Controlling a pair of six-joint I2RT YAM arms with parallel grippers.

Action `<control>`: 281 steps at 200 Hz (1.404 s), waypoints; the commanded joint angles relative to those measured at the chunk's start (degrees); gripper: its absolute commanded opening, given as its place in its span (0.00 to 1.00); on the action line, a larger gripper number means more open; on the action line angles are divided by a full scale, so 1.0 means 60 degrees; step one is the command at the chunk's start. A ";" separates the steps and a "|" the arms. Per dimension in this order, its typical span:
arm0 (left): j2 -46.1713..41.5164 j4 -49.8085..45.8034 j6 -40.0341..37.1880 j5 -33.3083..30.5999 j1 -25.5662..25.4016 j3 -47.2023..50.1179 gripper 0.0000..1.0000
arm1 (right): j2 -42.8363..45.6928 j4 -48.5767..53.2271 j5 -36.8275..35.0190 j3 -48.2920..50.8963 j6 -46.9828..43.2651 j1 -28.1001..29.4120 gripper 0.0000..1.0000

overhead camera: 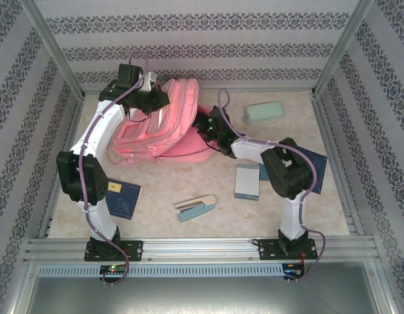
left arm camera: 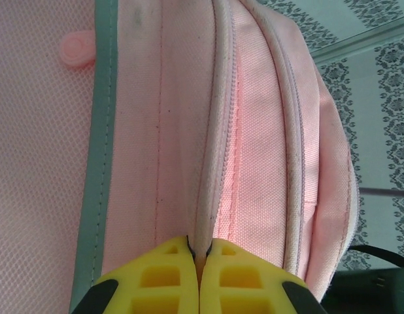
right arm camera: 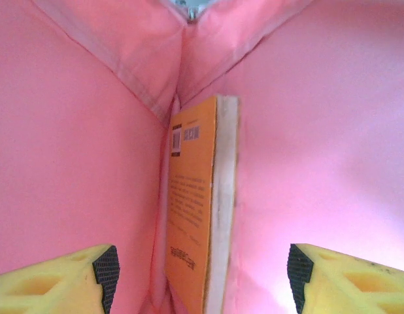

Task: Pack the student bag
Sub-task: Place the book in the student bag, then close the student bag at the top-center of the table, then adjust the book at the middle-left of the table.

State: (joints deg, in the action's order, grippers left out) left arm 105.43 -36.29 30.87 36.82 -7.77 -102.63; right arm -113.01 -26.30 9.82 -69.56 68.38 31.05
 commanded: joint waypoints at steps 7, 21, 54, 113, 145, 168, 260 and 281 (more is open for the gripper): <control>0.0222 0.0920 -0.0171 -0.0261 0.0190 0.0151 0.00 | 0.1431 0.0124 -0.0072 0.0995 -0.0853 -0.0151 0.69; 0.0288 0.0983 -0.0125 -0.0273 0.0185 0.0257 0.00 | 0.2122 0.0442 -0.0139 0.1507 -0.1148 -0.0221 0.69; 0.0315 0.1110 -0.0078 -0.0160 0.0171 0.0518 0.00 | 0.4123 0.1895 -0.0945 0.2680 -0.2151 -0.0384 0.69; 0.0247 0.0996 -0.0266 -0.0225 0.0158 0.1189 0.31 | 0.6534 0.4078 -0.1380 0.3912 -0.3264 -0.0973 0.69; -0.0386 0.0772 -0.0161 -0.1266 0.0178 0.2077 0.46 | 0.6511 0.4274 -0.1242 0.3844 -0.3547 -0.0620 0.68; -0.1260 0.0561 0.0042 -0.2451 0.0266 0.3014 0.59 | 0.6130 0.4298 -0.1227 0.3483 -0.3723 -0.0153 0.69; -0.5188 -0.0486 0.1697 -0.5875 0.2525 0.7965 0.60 | 0.3806 0.4320 -0.0580 0.1338 -0.4176 0.1397 0.69; -0.5303 -0.0338 0.1942 -0.5807 0.3316 0.8696 0.55 | 0.3497 0.4369 -0.0448 0.0996 -0.4217 0.1545 0.69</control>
State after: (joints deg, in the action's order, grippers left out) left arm 74.50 -35.75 38.96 5.87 7.70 -54.59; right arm -90.28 -0.43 5.50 -60.53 44.53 39.35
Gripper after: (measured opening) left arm 0.570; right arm 0.693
